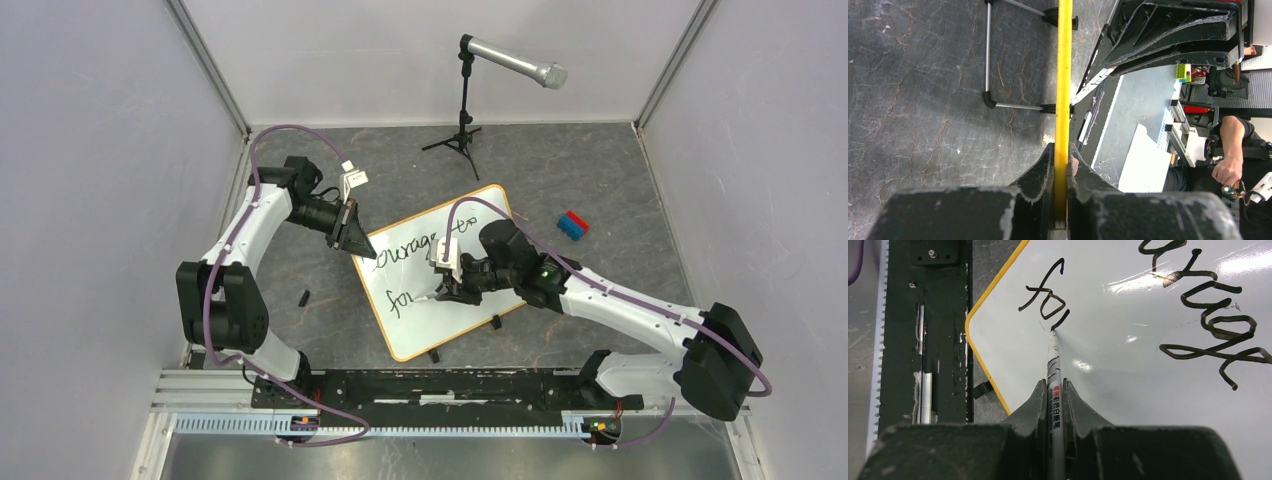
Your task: Write a sentence on the whiteboard
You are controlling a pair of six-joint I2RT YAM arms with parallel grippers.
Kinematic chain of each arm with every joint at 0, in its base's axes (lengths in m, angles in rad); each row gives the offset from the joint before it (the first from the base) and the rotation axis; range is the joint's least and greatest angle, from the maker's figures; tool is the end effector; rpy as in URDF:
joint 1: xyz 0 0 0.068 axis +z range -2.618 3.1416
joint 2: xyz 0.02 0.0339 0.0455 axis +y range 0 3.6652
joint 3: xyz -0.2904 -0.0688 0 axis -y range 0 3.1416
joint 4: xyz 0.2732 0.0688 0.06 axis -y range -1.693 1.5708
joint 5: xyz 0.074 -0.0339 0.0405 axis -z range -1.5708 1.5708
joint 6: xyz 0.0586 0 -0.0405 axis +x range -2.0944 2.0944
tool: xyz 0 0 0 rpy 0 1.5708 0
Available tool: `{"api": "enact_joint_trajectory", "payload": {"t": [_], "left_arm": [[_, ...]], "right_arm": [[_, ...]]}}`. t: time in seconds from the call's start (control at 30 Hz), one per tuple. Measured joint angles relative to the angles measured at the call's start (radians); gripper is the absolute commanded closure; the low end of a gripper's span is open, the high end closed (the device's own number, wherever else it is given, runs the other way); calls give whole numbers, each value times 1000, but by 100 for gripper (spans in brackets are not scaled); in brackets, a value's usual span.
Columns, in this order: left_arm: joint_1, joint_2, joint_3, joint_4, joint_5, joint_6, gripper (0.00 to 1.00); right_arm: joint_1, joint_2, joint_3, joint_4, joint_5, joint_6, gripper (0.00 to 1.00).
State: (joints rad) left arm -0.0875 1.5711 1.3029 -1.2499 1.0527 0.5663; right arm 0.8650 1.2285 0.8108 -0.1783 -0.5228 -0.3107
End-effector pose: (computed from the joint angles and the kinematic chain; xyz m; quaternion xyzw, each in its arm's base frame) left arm 0.2992 -0.0774 0.2865 0.2901 0.8143 -0.4825 0.1412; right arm 0.1722 0.2472 0.2610 -0.5741 0.6431 0.3434 0.3727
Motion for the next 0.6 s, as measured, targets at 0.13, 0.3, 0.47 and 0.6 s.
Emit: {"api": "enact_joint_trajectory", "payload": {"t": [0.13,0.3,0.47,0.6], "left_arm": [[0,0,0,0,0,0,98],[0,-2,0,0,-1,0,98],[0,-3,0,1,-2,0,98],[0,-3,0,1,-2,0,98]], "right_arm": [[0,8,6,-2,0,3,100],[0,18,20,-4,0,11,100],[-8,23,28,-5,0,17,100],[-21,23,39,-7,0,18,100]]}}
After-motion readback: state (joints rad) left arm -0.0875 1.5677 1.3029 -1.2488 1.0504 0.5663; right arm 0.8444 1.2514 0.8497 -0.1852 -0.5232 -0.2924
